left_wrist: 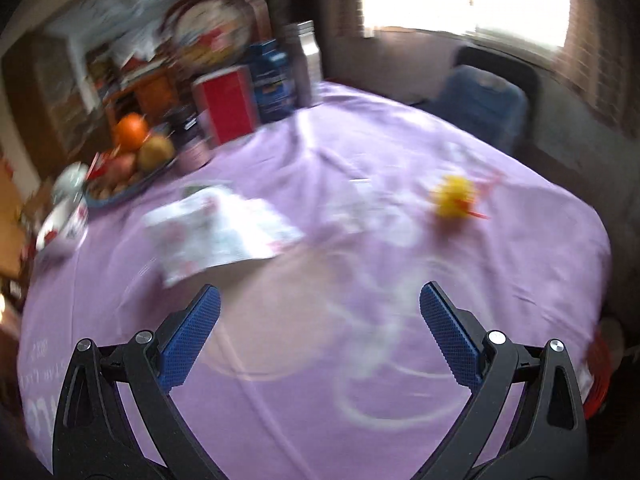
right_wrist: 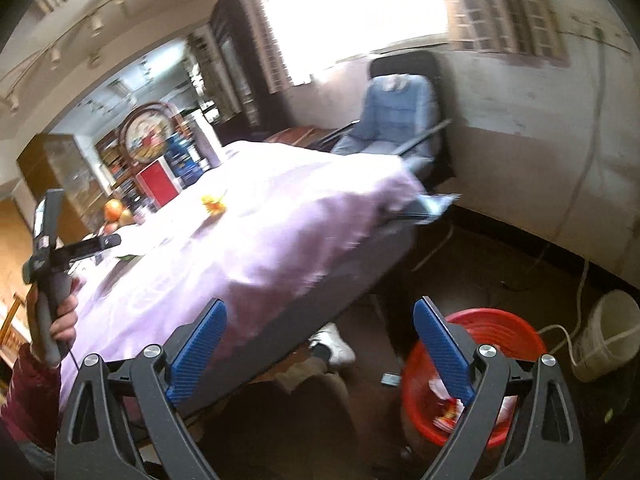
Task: Collect trash
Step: 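Grasp the clear plastic container with the right gripper while the left gripper approaches the flowered paper towel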
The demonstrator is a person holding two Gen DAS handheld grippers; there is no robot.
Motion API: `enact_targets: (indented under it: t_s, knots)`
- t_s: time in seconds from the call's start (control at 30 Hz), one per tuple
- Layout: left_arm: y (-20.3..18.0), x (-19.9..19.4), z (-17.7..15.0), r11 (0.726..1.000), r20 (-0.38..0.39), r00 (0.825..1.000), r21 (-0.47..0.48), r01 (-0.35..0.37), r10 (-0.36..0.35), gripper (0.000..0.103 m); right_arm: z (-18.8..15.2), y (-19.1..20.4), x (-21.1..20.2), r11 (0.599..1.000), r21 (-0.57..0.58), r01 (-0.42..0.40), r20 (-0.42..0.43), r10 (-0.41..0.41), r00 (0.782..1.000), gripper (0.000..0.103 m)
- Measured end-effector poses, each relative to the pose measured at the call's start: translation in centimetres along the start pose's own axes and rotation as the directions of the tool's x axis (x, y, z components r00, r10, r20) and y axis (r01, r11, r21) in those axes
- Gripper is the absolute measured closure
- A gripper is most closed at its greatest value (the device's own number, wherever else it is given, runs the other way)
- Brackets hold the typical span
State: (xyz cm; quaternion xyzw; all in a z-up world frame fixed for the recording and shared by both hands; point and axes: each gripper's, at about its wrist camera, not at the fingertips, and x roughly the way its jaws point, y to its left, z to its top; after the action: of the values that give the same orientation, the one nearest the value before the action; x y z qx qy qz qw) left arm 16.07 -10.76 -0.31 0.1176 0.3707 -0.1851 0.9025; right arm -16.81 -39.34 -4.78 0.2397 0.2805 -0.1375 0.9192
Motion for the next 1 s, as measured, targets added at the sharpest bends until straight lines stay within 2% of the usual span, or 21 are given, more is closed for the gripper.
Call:
enact_targets:
  t_s: [0.1, 0.27, 0.47, 0.6, 0.7, 0.8, 1.0]
  knots:
    - [4.5, 1.3, 0.0, 0.993, -0.04, 0.999, -0.117, 0.009, -0.014, 0.007, 0.7, 2.6, 1.5, 0.998, -0.042, -0.037, -0.021, 0.036, 0.999, 0.009]
    - [8.9, 3.8, -1.9, 0.968, -0.126, 0.99, -0.247, 0.03, -0.062, 0.007, 2.7, 8.2, 4.7, 0.981, -0.156, -0.116, -0.053, 0.109, 0.993, 0.007]
    - [10.3, 5.2, -3.0, 0.963, -0.166, 0.986, -0.264, -0.062, 0.018, 0.007, 5.6, 13.8, 9.9, 0.955, -0.211, -0.206, -0.104, 0.187, 0.977, 0.007]
    - [10.0, 6.1, -3.4, 0.962, -0.207, 0.976, -0.245, -0.117, 0.066, 0.007, 7.4, 17.2, 14.4, 0.939, -0.192, -0.287, -0.17, 0.256, 0.952, 0.007]
    - [10.8, 7.2, -3.7, 0.954, -0.249, 0.968, -0.28, -0.102, 0.031, 0.007, 8.1, 19.7, 17.7, 0.929, -0.198, -0.311, -0.209, 0.27, 0.94, 0.007]
    - [11.2, 7.0, -3.8, 0.947, -0.24, 0.97, -0.303, -0.106, 0.032, 0.007, 8.9, 21.5, 20.9, 0.929, -0.179, -0.325, -0.249, 0.277, 0.928, 0.007]
    - [10.1, 7.7, -3.8, 0.957, -0.261, 0.96, -0.239, -0.165, 0.1, 0.006, 10.2, 24.3, 26.4, 0.932, -0.141, -0.333, -0.286, 0.284, 0.915, 0.007]
